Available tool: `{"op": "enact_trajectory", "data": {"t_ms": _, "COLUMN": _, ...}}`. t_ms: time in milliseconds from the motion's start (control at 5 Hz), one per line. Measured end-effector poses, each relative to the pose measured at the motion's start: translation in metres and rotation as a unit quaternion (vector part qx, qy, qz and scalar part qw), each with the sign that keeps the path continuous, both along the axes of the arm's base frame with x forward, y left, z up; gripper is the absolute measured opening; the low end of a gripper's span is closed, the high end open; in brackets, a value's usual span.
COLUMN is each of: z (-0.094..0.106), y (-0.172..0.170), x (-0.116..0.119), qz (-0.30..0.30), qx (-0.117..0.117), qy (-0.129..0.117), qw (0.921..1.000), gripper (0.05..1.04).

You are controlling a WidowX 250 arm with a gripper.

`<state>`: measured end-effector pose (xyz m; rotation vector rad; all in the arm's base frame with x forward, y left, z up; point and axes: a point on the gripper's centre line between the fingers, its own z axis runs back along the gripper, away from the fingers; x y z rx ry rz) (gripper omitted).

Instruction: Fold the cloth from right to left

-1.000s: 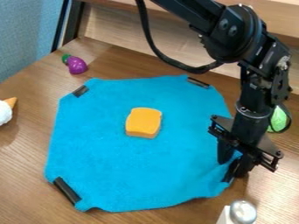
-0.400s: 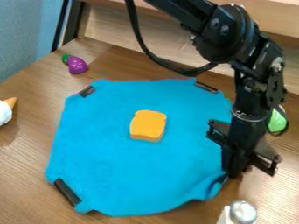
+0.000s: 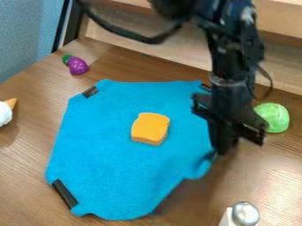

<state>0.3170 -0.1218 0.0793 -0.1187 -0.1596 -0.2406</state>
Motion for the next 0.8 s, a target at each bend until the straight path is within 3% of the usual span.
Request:
{"op": "enact_trajectory", "data": {"t_ms": 400, "z": 0.022, "y": 0.052, "x": 0.007, "qz": 0.041, "qx": -0.001, "qy": -0.014, "qw": 0.9991, "gripper": 0.059}}
{"op": "enact_trajectory", "data": {"t_ms": 800, "z": 0.027, "y": 0.113, "x": 0.013, "qz": 0.092, "qx": 0.003, "qy": -0.013, "qw": 0.9957, "gripper": 0.059}}
